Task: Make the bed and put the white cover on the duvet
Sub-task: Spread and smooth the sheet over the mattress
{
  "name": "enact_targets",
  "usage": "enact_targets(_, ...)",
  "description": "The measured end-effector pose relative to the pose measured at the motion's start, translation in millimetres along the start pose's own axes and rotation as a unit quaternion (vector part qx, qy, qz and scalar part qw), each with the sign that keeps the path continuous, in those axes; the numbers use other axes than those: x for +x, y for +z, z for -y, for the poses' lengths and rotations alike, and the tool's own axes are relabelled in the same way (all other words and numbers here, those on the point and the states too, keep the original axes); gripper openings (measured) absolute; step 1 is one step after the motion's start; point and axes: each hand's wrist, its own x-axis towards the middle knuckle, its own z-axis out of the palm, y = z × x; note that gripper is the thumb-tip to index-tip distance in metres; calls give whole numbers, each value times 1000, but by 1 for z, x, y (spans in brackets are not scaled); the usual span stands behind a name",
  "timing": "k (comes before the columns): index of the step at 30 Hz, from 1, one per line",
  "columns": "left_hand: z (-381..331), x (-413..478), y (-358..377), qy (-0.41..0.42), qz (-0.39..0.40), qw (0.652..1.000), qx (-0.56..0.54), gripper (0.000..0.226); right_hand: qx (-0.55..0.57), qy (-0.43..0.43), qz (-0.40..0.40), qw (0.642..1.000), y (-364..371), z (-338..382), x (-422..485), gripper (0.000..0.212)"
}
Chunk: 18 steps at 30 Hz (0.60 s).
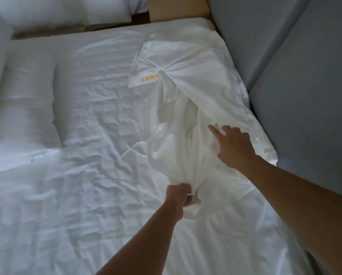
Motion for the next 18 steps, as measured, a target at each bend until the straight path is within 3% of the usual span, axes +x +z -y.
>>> enact_targets(2, 1, -3, -4, 6, -11, 1000, 4, 21, 15, -6, 50, 999, 11, -1, -1, 36)
enact_targets(4, -1, -2, -11, 8, -36, 999, -10, 17, 19, -34, 95, 995, 25, -5, -16, 18)
enact_targets(7, -3, 3, -24, 15, -39, 997, -59, 42, -16, -52, 175, 983, 37, -17, -45, 28)
enact_targets(12, -7, -2, -37, 34, 11, 991, -128, 39, -81, -62, 279, 955, 9, -34, -48, 32)
enact_targets(15, -9, 0, -42, 34, 28, 986, -164, 39, -74, -53, 291, 952, -1, -21, -43, 30)
enact_targets(18, -7, 7, -46, 61, -21, 997, -42, 52, -43, -46, 328, 942, 7, -1, -46, 30)
